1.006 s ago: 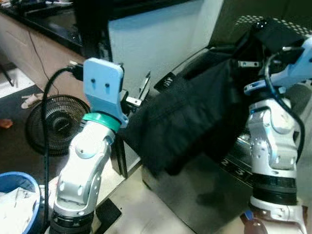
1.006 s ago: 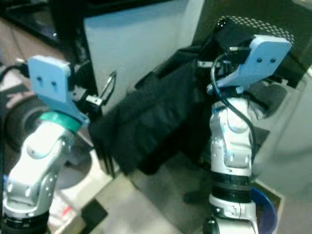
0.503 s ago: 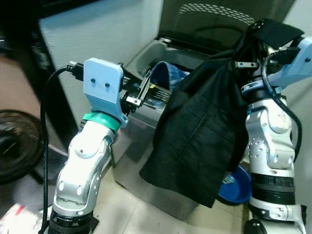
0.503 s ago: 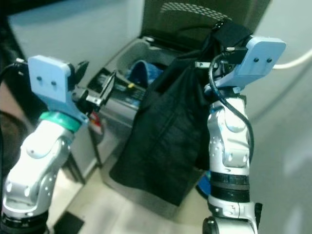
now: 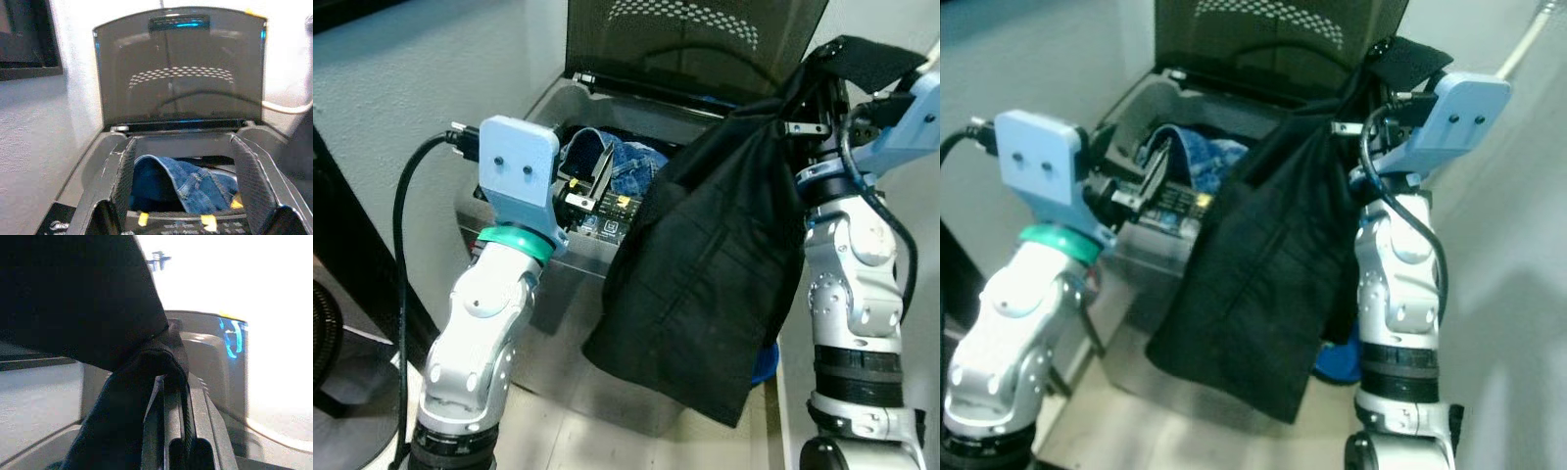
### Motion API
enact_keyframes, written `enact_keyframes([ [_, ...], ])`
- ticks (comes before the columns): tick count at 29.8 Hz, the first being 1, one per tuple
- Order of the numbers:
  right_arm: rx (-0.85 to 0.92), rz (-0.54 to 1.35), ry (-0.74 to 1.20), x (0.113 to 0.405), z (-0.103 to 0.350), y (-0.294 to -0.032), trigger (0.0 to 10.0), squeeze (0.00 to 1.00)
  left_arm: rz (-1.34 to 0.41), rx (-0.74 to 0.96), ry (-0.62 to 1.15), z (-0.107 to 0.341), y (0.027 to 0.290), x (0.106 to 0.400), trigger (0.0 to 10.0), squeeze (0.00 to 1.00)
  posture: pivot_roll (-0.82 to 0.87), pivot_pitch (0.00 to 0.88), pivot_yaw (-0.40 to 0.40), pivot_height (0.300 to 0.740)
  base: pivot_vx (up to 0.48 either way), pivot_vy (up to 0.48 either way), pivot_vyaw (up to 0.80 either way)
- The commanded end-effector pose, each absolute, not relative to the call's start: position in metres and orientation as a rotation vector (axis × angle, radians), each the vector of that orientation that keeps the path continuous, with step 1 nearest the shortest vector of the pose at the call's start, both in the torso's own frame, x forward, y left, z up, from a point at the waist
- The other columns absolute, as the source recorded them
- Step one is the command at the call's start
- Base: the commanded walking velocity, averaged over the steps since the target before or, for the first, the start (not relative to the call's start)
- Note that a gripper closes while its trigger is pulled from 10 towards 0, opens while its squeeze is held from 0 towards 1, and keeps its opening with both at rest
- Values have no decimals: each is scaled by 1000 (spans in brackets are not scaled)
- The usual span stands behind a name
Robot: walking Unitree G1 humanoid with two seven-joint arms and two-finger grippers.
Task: Clothes washing
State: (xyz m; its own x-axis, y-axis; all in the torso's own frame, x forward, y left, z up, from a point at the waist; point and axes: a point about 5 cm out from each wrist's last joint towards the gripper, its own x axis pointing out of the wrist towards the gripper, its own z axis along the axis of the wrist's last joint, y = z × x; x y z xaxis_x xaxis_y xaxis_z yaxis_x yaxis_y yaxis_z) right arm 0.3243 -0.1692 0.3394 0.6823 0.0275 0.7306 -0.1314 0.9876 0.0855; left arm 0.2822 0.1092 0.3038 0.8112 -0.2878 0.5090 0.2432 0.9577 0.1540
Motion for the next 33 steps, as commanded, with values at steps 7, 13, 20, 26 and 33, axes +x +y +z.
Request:
enact_keyframes([
  [7,143,56,-805,325,337,-177,10000,0,-304,82,-539,301,104,282,10000,0,62,55,-2,740,0,0,-800],
  [13,141,59,-803,325,337,-176,10000,0,-303,83,-536,300,104,282,10000,0,63,56,-3,740,0,0,-800],
  [20,129,66,-805,325,336,-174,10000,0,-292,83,-535,300,105,282,10000,0,65,57,-3,740,0,0,-260],
  [26,124,75,-804,325,335,-173,10000,0,-283,81,-527,299,105,283,10000,0,67,59,-3,740,0,80,0],
  [33,125,80,-803,326,335,-172,10000,0,-281,81,-525,299,106,283,10000,0,68,57,-3,740,0,480,0],
])
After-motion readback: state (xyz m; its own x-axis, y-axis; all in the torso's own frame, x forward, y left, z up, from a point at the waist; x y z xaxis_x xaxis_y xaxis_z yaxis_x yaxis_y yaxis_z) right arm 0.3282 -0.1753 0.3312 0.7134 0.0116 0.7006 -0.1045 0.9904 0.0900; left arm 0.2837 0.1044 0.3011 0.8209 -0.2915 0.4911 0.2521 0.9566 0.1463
